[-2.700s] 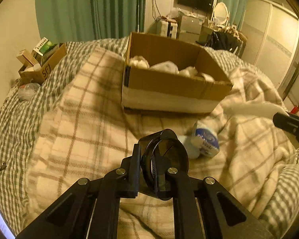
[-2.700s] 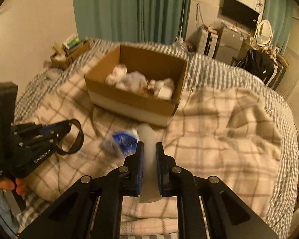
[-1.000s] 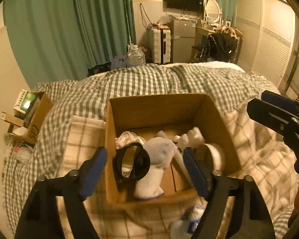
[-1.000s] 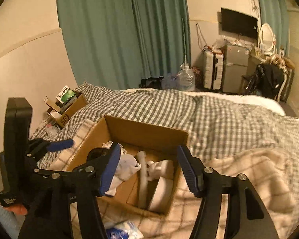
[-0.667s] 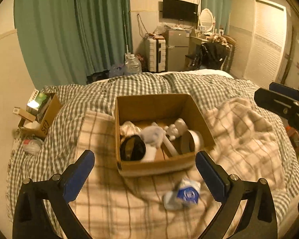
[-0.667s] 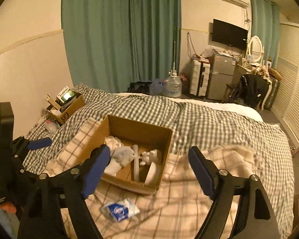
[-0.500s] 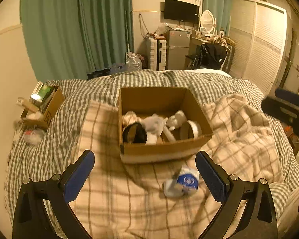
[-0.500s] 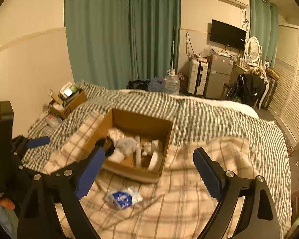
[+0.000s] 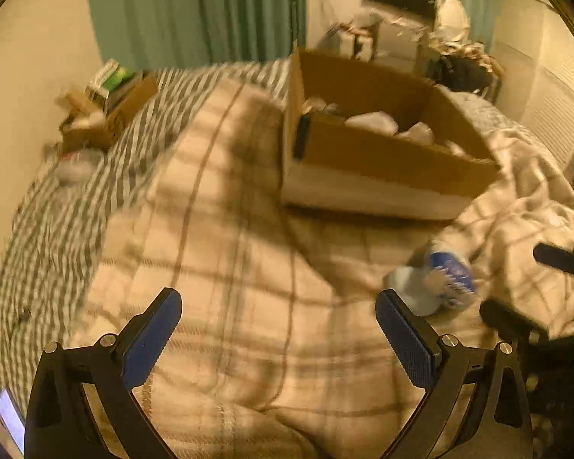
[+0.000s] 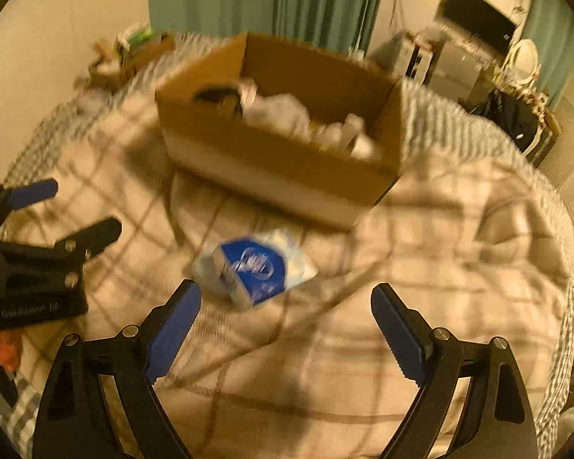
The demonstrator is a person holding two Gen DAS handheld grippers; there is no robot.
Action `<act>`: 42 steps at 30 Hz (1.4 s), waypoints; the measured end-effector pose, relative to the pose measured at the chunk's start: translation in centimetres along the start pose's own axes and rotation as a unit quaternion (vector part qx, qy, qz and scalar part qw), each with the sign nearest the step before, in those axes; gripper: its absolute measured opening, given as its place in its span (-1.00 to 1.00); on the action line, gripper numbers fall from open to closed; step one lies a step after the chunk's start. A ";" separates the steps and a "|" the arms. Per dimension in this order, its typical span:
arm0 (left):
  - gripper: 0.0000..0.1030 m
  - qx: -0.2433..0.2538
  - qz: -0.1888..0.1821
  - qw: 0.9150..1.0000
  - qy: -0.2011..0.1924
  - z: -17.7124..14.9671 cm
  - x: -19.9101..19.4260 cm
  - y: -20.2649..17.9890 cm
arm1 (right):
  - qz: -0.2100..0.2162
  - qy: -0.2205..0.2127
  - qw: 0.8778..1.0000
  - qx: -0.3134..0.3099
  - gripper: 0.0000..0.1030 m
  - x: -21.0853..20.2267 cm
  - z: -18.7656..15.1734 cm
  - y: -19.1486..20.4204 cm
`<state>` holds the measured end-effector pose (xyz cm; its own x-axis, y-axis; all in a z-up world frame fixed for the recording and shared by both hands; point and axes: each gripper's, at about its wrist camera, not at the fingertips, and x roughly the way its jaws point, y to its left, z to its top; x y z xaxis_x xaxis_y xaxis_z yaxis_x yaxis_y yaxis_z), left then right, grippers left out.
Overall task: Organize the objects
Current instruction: 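Grasp the Vinda tissue pack with the right tool while the left tool grasps the white earbud case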
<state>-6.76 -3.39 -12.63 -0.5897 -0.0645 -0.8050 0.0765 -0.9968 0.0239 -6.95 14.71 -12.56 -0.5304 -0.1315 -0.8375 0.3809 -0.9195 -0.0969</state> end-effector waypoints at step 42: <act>0.52 0.093 -0.074 0.992 0.051 -1.0 5.9 -11.1 | 0.011 -0.031 0.997 0.075 -0.65 -0.9 0.8 -6.9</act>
<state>-10.28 7.29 -18.20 -0.4984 0.0782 -0.8634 -0.1598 -0.9871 0.0028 -9.72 20.86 -10.72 -0.5714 -0.1710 -0.8026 0.2782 -0.9605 0.0065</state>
